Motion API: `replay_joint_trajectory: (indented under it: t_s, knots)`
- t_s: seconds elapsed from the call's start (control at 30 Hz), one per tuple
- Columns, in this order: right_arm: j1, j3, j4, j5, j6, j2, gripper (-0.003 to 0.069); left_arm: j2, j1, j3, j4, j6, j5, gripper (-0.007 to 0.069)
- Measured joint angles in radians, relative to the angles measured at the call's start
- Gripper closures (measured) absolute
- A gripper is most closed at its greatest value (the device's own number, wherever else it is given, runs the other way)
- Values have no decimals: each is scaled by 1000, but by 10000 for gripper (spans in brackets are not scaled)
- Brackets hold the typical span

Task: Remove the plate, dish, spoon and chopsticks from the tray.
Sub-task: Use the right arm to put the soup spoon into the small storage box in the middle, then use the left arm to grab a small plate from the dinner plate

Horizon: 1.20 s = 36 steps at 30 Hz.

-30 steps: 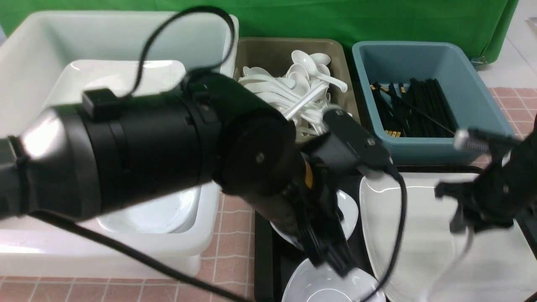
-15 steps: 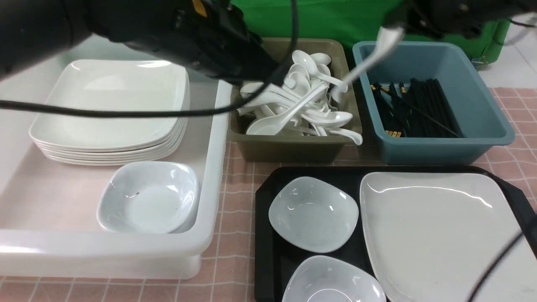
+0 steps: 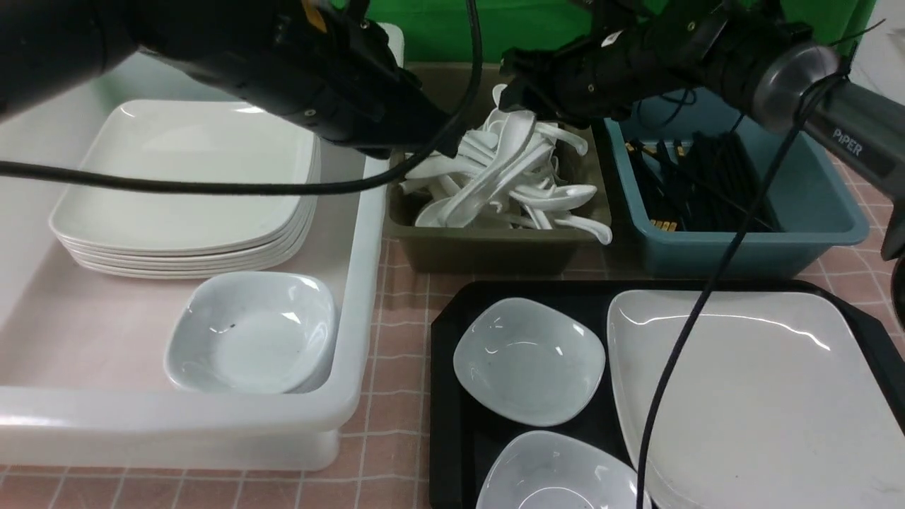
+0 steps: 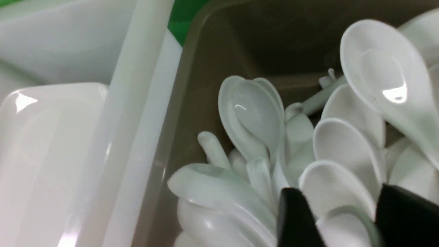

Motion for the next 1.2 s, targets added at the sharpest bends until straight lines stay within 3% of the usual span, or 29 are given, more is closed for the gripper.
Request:
replay_joint_trajectory:
  t_s: [0.07,0.13,0.27,0.37,0.43,0.5,0.57,0.67,0.9,1.03,1.07,1.2]
  knots:
    - [-2,-6,-7,22,-14,-12,137,0,0,0,-25,8,17,628]
    - [-6,-6,-47,81,-23,-36,103,0,0,-1,-53,15,38,628]
    - [-34,-6,-144,256,-37,-127,113,0,-8,-1,-112,63,99,628]
    - [-83,-7,-195,512,-116,-262,289,0,-58,-2,-150,103,147,628]
    - [-113,10,-211,659,-166,-362,515,8,-118,-3,-154,117,194,628]
    - [-131,67,-217,661,-184,-450,600,26,-181,-3,-155,117,248,628]
    - [-136,126,-220,661,-187,-505,623,44,-220,2,-155,111,281,628]
    - [-142,388,-222,660,-205,-674,629,93,-288,31,-155,78,326,627]
    - [-85,879,-219,578,-270,-1022,629,204,-317,46,-155,63,311,595]
    - [-52,1167,-202,449,-303,-1249,629,285,-317,46,-77,1,276,463]
    - [-52,1182,-202,445,-303,-1256,629,292,-317,46,-66,-8,273,456]
    - [-52,1261,-200,418,-309,-1366,629,346,-316,46,6,-55,269,311]
